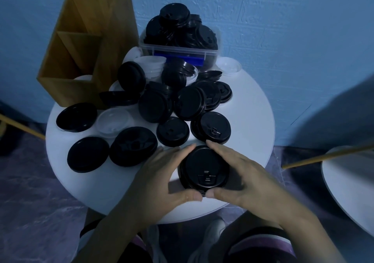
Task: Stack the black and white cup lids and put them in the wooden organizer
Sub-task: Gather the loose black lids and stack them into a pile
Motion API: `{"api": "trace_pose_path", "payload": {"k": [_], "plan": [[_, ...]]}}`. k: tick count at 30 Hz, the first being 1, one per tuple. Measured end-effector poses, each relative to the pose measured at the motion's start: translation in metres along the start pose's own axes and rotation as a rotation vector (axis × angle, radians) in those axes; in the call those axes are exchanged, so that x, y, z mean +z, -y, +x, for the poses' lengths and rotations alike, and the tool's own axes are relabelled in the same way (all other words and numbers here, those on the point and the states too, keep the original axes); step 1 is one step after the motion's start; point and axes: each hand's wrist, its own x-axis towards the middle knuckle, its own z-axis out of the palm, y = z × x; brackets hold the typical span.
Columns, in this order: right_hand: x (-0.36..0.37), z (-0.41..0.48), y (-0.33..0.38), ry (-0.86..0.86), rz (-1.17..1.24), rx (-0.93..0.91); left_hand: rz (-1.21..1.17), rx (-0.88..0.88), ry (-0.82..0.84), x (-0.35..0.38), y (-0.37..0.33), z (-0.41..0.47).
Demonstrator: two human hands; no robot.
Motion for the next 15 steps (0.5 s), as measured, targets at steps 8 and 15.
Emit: {"api": "trace_pose_path", "payload": {"k": [8,15], "plan": [[0.002,-0.004,0.003,-0.128,0.439,0.052,0.013,-0.024,0.008,0.001,0.000,0.000],[-0.008,-0.019,0.000,-0.441,0.533,0.201,0.000,-0.046,-0.034,0.002,0.000,-0.003]]}}
